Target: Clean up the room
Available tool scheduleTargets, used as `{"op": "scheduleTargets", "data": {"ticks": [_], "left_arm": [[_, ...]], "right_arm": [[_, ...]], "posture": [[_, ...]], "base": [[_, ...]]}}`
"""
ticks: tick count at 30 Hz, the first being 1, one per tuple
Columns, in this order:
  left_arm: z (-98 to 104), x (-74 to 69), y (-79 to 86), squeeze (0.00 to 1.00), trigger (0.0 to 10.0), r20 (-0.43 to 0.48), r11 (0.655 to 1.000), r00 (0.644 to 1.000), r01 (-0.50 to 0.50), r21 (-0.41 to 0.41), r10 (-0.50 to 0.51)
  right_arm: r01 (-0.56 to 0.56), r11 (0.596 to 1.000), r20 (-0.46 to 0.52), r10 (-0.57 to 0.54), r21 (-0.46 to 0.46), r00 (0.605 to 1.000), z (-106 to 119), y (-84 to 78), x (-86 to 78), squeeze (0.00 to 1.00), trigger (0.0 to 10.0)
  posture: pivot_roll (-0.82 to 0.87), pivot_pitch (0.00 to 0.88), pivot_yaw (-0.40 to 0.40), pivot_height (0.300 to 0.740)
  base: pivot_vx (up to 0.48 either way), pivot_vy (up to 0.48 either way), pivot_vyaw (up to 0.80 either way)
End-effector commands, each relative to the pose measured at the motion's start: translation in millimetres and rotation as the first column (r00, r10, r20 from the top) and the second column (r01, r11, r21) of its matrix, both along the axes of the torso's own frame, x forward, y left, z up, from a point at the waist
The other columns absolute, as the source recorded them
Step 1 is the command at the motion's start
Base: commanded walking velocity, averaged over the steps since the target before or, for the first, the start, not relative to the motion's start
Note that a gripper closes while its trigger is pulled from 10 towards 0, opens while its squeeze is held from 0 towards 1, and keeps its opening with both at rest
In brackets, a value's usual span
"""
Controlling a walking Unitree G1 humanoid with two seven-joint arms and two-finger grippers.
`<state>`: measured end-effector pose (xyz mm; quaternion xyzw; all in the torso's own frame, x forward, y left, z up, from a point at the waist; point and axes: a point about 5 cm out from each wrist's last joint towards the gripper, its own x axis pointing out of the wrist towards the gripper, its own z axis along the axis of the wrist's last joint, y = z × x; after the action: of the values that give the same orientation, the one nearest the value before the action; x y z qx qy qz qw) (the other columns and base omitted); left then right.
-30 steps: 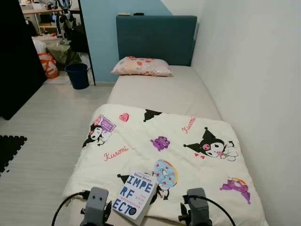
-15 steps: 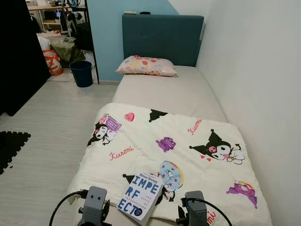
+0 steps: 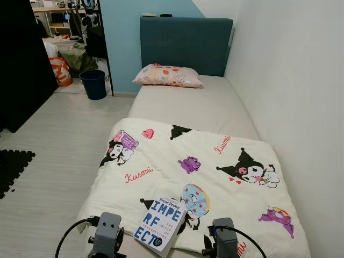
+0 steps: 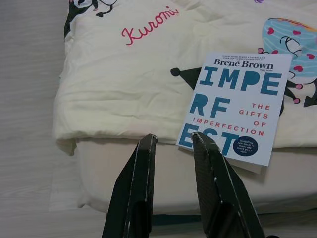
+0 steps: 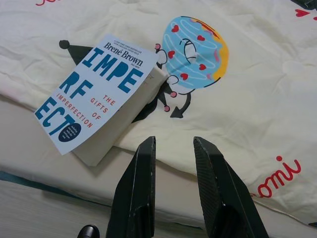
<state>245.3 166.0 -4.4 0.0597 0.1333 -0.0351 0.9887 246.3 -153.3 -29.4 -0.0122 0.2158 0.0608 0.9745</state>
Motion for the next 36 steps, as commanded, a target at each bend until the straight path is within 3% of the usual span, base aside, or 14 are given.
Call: {"op": "scheduleTargets", "data": {"ticks": [1, 36], "left_arm": [[-4, -4.9, -0.6, 0.0, 10.0, -0.02, 1.0, 1.0, -0.003, 0.001, 0.003], [-5, -4.4, 9.2, 0.0, 10.0, -0.033, 0.999, 0.999, -0.034, 0.029, 0.035]], "right_arm": [[0.014, 1.0, -0.003, -0.014, 0.016, 1.0, 0, -0.4, 0.1, 0.0, 10.0], [-0.03, 1.0, -0.009, 0.03, 0.0, 1.0, 0, 1.7, 0.3, 0.0, 10.0]], "posture": [[0.01, 0.114, -0.033, 0.696], [0.01, 0.084, -0.043, 0.658]], "base": [[0.0, 0.0, 0.0], [0.0, 0.0, 0.0]]}}
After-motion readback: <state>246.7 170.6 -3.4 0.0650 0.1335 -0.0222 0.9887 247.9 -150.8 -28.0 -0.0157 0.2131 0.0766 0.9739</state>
